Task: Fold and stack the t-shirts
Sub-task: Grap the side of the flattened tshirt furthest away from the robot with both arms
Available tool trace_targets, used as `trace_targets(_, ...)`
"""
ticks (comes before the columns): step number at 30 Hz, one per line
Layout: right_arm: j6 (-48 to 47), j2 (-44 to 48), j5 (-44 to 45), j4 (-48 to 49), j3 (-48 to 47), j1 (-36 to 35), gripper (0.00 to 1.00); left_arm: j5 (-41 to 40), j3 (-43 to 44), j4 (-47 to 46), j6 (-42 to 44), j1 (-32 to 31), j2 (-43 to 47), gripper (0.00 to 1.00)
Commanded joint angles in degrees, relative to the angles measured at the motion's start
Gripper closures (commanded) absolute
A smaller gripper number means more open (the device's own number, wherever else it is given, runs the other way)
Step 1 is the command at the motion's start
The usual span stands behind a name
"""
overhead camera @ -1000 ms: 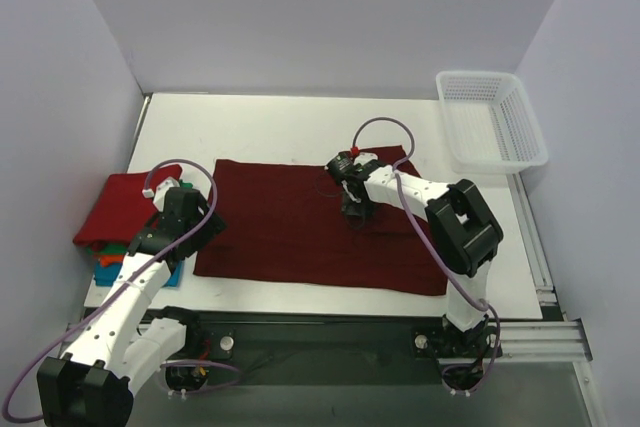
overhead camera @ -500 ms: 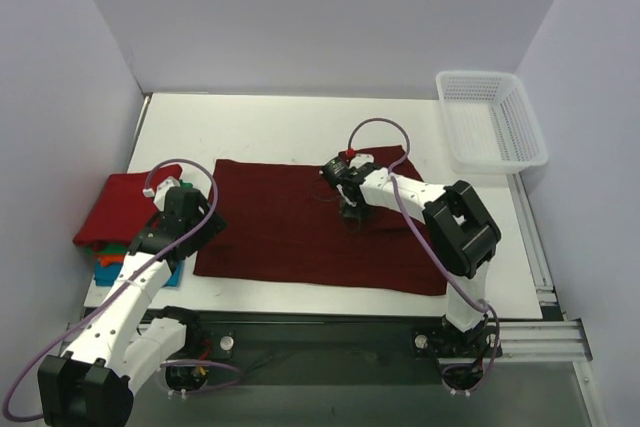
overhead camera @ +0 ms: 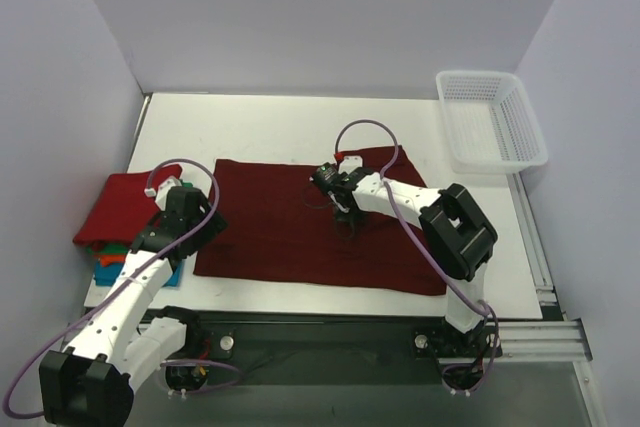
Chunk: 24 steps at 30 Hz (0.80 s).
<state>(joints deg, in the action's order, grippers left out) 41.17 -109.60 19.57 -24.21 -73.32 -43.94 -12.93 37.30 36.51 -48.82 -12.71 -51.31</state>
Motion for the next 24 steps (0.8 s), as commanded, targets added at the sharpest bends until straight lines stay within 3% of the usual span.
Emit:
trace_targets(1,-1.00,2.11,3.01,-0.67,-0.25,-0.53,0.90,0.36,-0.12,-2.85,0.83,-0.21,-0.89,0.24)
trace_targets(5,-2.32,4.48,2.75,1.27,1.33,-0.44,0.84,0.36,-0.12,-3.81,0.30,-0.30,-2.47,0.24)
trace_targets(10,-4.51,7.20,1.09,2.49,1.69,0.87,0.61,-0.42,2.33,-5.75,-1.63,-0.21,-7.65,0.23)
trace_targets(18,-6.89,13.36,-9.81,4.69,1.08,13.43,0.59,-5.44,18.56,-6.45,-4.62,-0.03,-22.33,0.25)
trace_targets(24,-7.94,12.05,-17.81,5.48,-2.88,23.19,0.60,-9.91,34.81,-3.57,-6.64,0.40,-37.44,0.34)
